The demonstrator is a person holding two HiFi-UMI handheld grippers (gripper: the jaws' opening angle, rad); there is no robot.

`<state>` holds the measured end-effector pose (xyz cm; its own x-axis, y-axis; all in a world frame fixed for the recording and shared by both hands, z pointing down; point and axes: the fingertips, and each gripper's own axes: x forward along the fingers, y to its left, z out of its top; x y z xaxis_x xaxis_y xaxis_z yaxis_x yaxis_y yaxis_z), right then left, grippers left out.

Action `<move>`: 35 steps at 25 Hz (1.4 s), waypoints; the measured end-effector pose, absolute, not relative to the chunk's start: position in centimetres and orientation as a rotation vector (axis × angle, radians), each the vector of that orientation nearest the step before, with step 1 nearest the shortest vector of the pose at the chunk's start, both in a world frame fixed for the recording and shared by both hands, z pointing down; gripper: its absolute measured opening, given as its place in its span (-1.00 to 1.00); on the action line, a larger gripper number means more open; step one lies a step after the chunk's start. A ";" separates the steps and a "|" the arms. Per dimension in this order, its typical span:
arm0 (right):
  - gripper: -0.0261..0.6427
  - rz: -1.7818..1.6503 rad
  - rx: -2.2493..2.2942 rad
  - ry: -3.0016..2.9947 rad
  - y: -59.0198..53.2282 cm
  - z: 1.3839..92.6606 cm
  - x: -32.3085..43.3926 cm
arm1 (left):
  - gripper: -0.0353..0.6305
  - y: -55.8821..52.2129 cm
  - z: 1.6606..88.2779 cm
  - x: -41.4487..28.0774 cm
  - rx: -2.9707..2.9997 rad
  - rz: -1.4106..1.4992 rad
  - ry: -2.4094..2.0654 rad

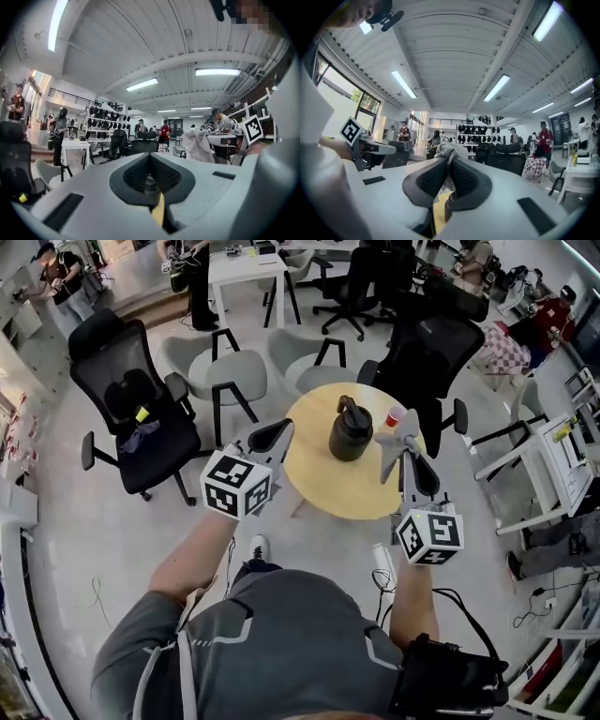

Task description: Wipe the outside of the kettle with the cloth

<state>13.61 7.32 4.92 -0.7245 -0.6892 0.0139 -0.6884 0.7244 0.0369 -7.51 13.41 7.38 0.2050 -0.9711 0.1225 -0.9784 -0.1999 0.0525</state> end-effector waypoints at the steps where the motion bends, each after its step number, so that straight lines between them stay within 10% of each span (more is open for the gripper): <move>1: -0.79 -0.052 1.171 -2.887 6.7 4.9 12.1 | -0.87 12.6 7.4 -9.1 2.359 0.092 -1.895; 35: -0.79 0.190 1.431 -2.655 -5.8 17.8 -1.9 | -0.87 -4.2 20.4 -14.9 2.470 0.254 -1.518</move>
